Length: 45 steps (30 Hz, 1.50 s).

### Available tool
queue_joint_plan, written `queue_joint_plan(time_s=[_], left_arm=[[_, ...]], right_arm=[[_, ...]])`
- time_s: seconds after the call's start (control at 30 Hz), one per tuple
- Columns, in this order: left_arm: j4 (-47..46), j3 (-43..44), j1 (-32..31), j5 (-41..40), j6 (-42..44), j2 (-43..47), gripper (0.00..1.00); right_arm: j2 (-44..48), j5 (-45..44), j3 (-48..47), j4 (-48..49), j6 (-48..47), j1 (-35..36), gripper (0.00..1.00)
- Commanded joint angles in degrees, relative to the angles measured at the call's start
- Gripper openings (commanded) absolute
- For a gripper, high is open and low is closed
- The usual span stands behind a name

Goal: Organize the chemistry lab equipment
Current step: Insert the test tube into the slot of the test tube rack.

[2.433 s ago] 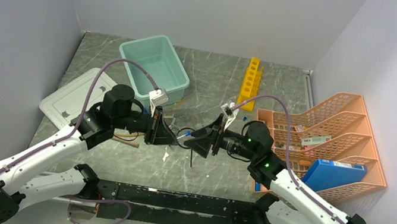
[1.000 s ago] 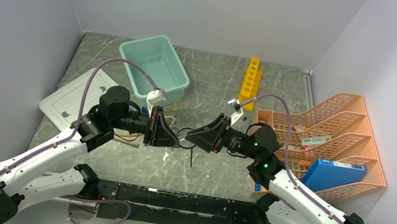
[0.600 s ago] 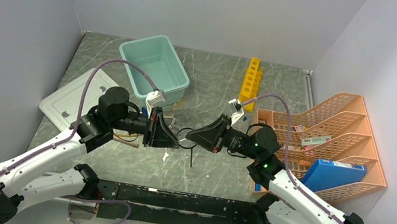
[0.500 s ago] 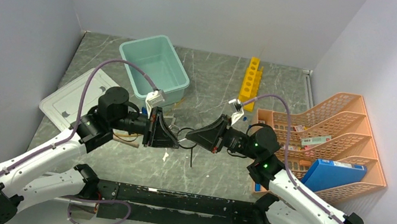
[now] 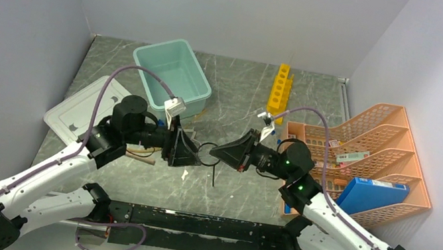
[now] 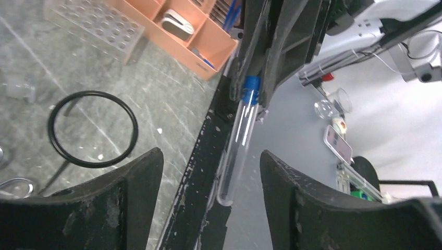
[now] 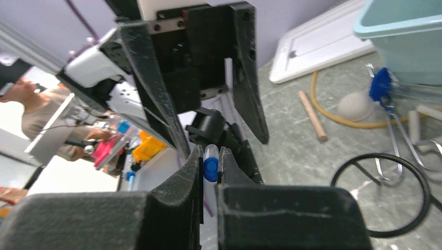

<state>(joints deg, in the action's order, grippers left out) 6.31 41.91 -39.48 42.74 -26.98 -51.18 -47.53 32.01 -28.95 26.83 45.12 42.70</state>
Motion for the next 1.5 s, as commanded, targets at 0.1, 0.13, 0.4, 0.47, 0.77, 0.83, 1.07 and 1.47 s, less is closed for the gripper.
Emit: queue_joint_plan(time_s=[0.1,0.13,0.4,0.47,0.77,0.83,1.07,1.47], left_arm=[[8.7,5.8,-0.2,-12.7,2.9,1.2,0.74],[10.1,6.4,-0.2,-14.8,3.4,1.2,0.75],[18.5,9.5,-0.2,-29.9,6.6,1.9,0.79],[20.5,10.4,-0.2,-33.1,7.4,2.3,0.85],[24.4,10.3,-0.2,-40.9,9.0,5.6,0.94],[24.4,9.2,-0.2,-41.6,8.7,6.4,0.94],[26.3,8.2,-0.2,-45.4,9.0,8.8,0.93],[27.1,7.0,-0.2,-49.3,10.8,11.3,0.93]], right_arm=[[2.4,-8.4,-6.2,-18.9,-10.8,-0.4,0.00],[2.6,-10.8,-7.3,-21.9,-12.1,-0.4,0.00],[2.8,-32.5,-15.1,-42.1,-19.5,-0.4,0.00],[2.4,-38.8,-16.8,-45.7,-20.7,-0.4,0.00],[-1.2,-55.7,-21.5,-53.7,-23.1,-0.4,0.00],[-2.7,-57.5,-21.8,-54.7,-23.1,-0.4,0.00],[-7.6,-62.0,-21.6,-55.8,-21.4,-0.5,0.00],[-17.0,-64.8,-19.4,-51.0,-18.6,-3.4,0.00]])
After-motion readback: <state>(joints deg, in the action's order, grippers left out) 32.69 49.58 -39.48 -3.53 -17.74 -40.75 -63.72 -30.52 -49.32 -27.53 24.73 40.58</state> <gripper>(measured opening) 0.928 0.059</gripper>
